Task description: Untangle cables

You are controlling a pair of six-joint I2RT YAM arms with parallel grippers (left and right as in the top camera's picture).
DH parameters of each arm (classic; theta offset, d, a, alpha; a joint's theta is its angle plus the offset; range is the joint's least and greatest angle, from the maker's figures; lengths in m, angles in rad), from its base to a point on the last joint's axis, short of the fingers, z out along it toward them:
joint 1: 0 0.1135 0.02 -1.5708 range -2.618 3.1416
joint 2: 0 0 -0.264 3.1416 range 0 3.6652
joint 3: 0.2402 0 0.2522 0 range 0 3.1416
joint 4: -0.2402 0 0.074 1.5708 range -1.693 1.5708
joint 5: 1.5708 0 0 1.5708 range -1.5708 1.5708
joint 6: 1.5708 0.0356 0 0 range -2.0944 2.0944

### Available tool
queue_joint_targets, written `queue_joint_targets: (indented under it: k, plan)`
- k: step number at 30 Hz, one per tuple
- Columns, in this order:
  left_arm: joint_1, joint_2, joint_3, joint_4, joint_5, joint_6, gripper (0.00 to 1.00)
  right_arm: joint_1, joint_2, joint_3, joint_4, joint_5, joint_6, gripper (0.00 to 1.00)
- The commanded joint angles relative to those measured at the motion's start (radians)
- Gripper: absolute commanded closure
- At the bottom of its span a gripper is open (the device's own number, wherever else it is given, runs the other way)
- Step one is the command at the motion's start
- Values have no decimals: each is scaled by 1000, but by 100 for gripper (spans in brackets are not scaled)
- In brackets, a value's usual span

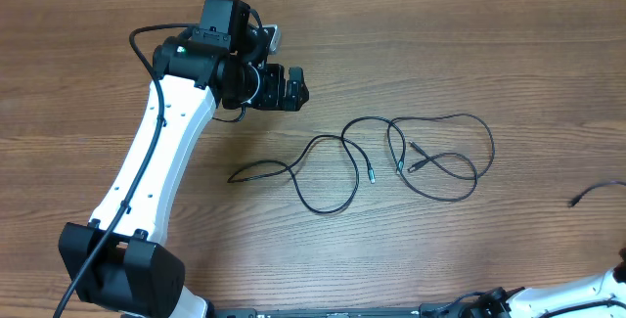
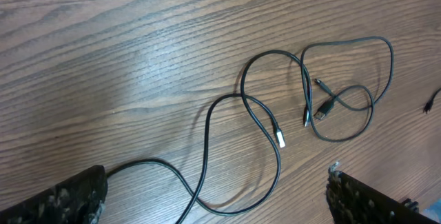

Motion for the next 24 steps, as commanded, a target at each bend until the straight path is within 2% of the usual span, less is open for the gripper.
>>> queue_joint_targets:
  k: [1, 7, 15, 24]
  plan:
    - [-4, 10, 14, 1, -7, 4, 0, -43, 28, 18, -1, 3, 3, 96]
    - [-4, 10, 14, 1, -7, 4, 0, -142, 37, 18, -37, -6, 95, 96]
    - [-4, 10, 14, 1, -7, 4, 0, -258, 37, 18, -30, -96, 108, 94]
    - [-4, 10, 14, 1, -7, 4, 0, -240, 37, 18, -16, -102, 104, 91]
